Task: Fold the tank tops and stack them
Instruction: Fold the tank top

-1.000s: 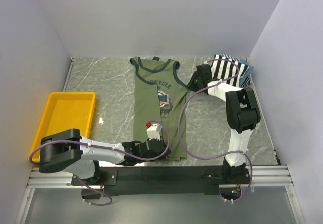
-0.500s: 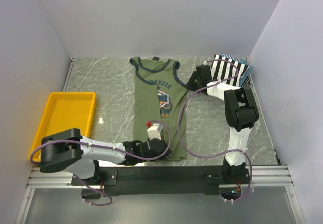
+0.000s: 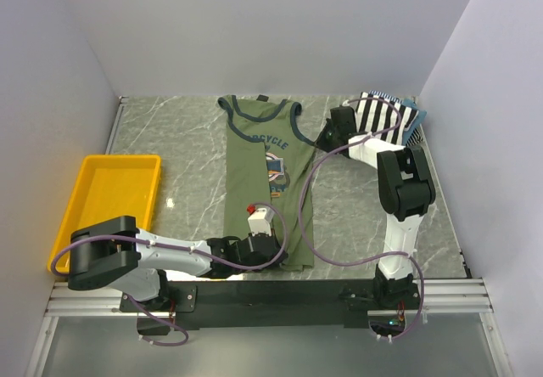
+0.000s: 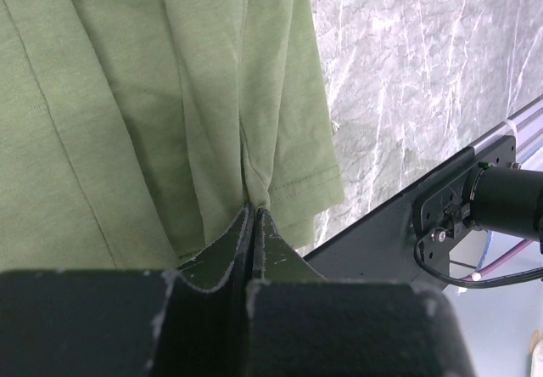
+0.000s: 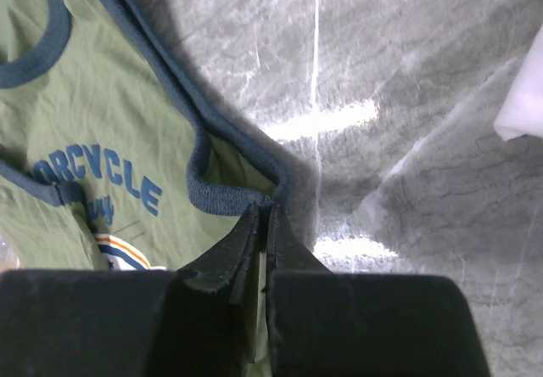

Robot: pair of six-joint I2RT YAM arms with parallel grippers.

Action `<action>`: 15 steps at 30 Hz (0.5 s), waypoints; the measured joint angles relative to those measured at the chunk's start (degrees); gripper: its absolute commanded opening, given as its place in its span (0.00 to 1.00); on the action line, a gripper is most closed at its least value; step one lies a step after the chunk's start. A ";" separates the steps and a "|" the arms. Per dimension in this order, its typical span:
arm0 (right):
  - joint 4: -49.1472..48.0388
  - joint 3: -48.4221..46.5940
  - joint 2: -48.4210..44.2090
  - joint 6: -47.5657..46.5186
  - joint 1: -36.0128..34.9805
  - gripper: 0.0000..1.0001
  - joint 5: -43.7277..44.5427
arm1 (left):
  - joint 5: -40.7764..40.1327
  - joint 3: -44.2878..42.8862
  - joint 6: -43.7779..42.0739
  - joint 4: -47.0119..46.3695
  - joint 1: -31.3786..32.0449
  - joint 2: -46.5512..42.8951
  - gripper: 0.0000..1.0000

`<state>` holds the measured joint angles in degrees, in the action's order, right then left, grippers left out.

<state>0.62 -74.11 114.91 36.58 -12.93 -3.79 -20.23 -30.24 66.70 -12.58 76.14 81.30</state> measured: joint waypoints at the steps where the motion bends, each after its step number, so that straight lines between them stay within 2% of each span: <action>1: 0.70 -0.59 0.00 0.00 0.00 0.00 0.22 | 0.00 0.00 0.00 -0.02 0.00 0.00 0.01; 8: 6.67 -6.97 0.00 -0.44 -0.55 0.00 2.71 | -0.02 0.00 0.02 -0.17 0.00 -0.02 0.01; 15: 13.73 -17.68 1.68 -1.55 -3.82 0.00 5.75 | -0.17 0.09 0.24 -0.63 -0.02 -0.13 0.01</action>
<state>14.35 -91.79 116.60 35.03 -16.75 1.96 -20.40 -30.15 66.94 -13.21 76.12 81.17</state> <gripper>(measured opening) 0.045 0.038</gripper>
